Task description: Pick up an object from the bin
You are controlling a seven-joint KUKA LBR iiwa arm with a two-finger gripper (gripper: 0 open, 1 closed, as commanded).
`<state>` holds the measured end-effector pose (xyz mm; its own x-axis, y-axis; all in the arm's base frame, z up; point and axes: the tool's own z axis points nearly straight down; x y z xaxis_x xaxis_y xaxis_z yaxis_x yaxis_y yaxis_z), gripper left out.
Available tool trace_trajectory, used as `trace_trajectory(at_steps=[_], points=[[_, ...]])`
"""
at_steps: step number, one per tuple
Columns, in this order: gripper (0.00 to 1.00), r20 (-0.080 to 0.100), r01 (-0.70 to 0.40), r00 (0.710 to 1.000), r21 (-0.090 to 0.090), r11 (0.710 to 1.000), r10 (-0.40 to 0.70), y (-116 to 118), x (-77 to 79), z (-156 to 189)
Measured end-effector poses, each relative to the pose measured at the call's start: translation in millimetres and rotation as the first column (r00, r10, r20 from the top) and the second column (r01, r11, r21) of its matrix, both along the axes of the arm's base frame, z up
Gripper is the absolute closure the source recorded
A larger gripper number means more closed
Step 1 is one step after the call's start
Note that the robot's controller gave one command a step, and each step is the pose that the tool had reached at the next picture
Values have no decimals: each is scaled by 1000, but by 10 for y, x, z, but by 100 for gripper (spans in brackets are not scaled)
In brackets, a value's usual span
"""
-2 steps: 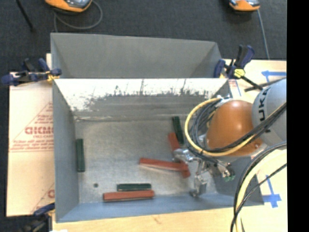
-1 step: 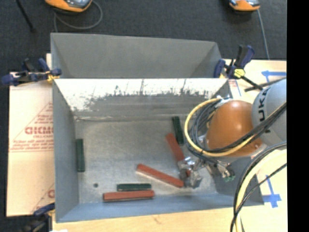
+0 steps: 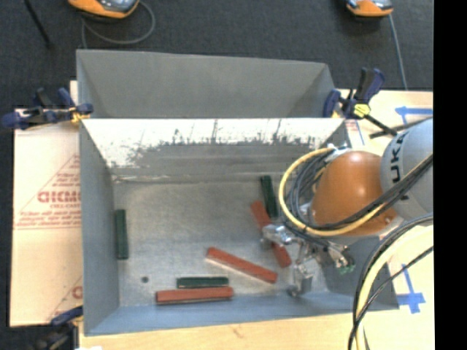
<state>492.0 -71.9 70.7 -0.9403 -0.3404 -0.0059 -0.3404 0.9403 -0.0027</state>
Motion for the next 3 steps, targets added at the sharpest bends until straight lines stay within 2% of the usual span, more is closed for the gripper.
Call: trace_trajectory(at_steps=[1, 2, 3], points=[[0, -1, 131, 991, 9, 991, -131, -724, 796, 13], [0, -5, 18, 1000, 5, 1000, -18, 606, 257, 404], [0, -9, 79, 997, 3, 997, -79, 869, 103, -26]])
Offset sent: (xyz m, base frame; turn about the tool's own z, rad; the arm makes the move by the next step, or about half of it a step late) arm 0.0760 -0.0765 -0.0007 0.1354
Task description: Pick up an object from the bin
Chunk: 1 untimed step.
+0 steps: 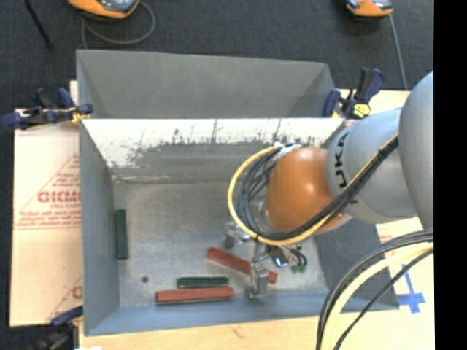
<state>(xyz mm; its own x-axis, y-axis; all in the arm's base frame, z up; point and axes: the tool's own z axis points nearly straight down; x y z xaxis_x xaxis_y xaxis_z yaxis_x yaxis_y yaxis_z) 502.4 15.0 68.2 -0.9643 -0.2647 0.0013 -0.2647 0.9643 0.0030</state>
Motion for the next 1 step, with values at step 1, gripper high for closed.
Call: trace_trajectory(at_steps=[1], points=[[100, 8, 2, 1000, -1, 1000, -2, -16, 27, 30]])
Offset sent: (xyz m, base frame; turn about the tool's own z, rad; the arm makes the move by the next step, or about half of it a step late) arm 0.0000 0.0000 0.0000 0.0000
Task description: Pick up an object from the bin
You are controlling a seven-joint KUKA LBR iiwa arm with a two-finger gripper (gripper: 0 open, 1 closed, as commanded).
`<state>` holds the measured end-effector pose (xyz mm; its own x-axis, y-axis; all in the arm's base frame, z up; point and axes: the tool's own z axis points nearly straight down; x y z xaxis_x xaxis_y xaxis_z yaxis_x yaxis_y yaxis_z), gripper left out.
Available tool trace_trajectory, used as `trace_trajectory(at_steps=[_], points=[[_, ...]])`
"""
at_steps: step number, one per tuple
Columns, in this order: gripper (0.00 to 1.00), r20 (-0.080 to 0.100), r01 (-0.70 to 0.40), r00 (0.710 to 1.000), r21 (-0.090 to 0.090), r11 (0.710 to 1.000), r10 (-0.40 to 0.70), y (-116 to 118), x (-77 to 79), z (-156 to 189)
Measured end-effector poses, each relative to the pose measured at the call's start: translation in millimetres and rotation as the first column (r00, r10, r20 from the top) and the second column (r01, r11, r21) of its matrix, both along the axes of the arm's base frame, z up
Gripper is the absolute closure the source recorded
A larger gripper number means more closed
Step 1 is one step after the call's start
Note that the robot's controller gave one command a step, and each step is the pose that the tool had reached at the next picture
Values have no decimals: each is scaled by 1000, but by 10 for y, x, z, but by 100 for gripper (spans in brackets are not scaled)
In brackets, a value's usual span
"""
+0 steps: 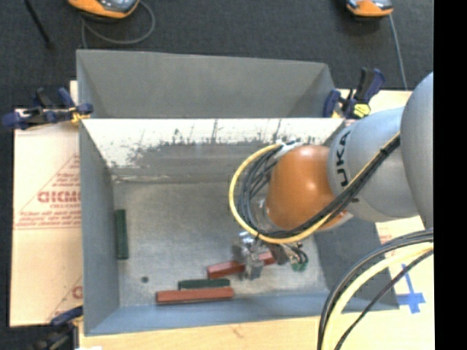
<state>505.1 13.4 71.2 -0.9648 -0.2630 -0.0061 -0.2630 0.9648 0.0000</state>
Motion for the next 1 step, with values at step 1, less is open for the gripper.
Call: trace_trajectory(at_steps=[1], points=[[100, 5, 110, 994, 1, 994, -110, -48, -22, 1534]])
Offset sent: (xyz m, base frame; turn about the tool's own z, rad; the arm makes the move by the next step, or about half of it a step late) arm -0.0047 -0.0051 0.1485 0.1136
